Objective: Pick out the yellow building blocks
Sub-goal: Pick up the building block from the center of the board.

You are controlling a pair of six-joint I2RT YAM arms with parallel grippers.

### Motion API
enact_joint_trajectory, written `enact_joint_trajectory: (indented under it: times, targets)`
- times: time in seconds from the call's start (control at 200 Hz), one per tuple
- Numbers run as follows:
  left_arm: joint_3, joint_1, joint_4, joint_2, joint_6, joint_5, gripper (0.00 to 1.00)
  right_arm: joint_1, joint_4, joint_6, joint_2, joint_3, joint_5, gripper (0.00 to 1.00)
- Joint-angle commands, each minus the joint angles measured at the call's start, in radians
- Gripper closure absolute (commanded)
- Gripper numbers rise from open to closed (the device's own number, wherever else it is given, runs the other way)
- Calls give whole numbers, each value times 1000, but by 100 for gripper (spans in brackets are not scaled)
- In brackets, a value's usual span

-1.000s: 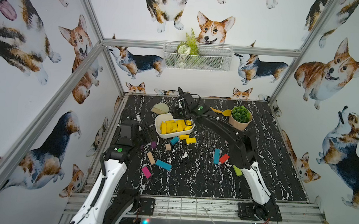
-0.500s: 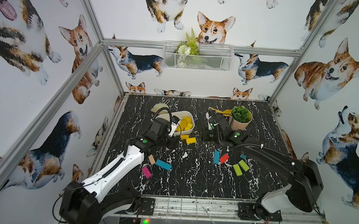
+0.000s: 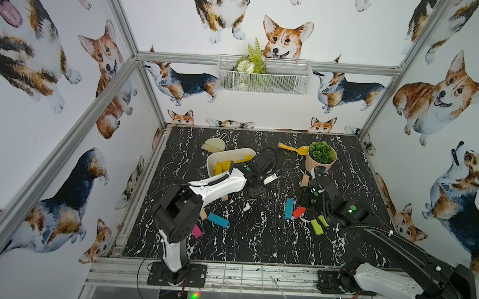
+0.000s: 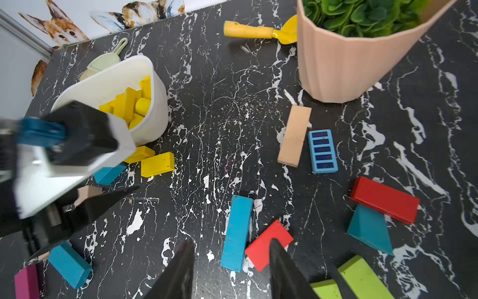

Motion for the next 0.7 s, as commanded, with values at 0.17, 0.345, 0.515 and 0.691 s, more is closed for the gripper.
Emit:
enact_joint_trajectory:
  times: [0.17, 0.345, 0.515, 0.691]
  targets:
    - [195, 6, -129, 193, 81, -83, 46, -8, -58, 0, -63, -7, 40, 51]
    - [263, 18, -220, 251, 82, 19, 46, -9, -66, 6, -82, -14, 47, 50]
    - [264, 19, -225, 286, 88, 19, 48, -10, -67, 7, -85, -12, 49, 50]
    - [284, 23, -247, 313, 95, 14, 50, -9, -63, 3, -87, -17, 51, 50]
